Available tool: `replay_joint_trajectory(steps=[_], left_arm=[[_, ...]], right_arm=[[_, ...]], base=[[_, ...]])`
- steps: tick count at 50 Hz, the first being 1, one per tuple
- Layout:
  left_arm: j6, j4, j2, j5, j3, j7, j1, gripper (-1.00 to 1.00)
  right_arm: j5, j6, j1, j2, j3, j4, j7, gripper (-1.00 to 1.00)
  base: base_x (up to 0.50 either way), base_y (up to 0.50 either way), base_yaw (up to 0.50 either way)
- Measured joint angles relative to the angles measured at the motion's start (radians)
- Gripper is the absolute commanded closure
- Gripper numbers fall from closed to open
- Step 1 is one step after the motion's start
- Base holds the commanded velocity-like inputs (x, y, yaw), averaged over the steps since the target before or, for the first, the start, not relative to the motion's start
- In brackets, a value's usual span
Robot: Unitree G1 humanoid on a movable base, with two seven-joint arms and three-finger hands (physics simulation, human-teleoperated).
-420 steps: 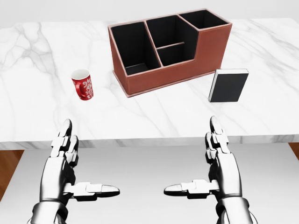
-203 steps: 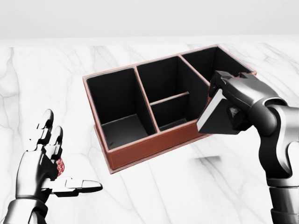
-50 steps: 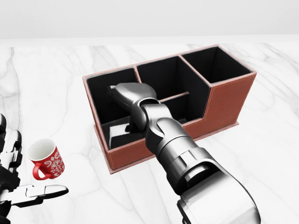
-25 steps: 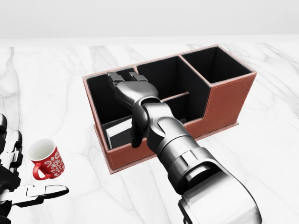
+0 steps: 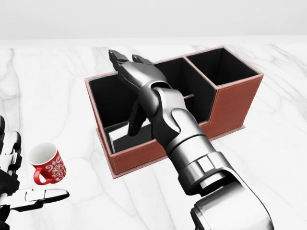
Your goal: Pick up the book and place it in the left compartment of the caddy.
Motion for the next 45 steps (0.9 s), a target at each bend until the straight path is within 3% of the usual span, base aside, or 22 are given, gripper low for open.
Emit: replay_joint_trajectory(steps=[11, 28, 45], left_arm=[[0.000, -0.034, 0.002, -0.013, 0.003, -0.001, -0.006, -1.00], [0.000, -0.220, -0.021, -0.061, 0.040, -0.043, 0.046, -1.00], [0.000, -0.433, -0.081, -0.109, 0.095, -0.131, 0.127, -1.00]], right_arm=[[0.100, 0.000, 0.183, -0.041, -0.024, -0.508, 0.150, -1.00], [0.253, 0.000, 0.520, -0.148, -0.097, -1.296, 0.258, -1.00], [0.408, 0.000, 0.845, -0.160, -0.150, -1.779, 0.154, -1.00]], base=[[0.00, 0.00, 0.00], [0.00, 0.00, 0.00], [0.00, 0.00, 0.00]])
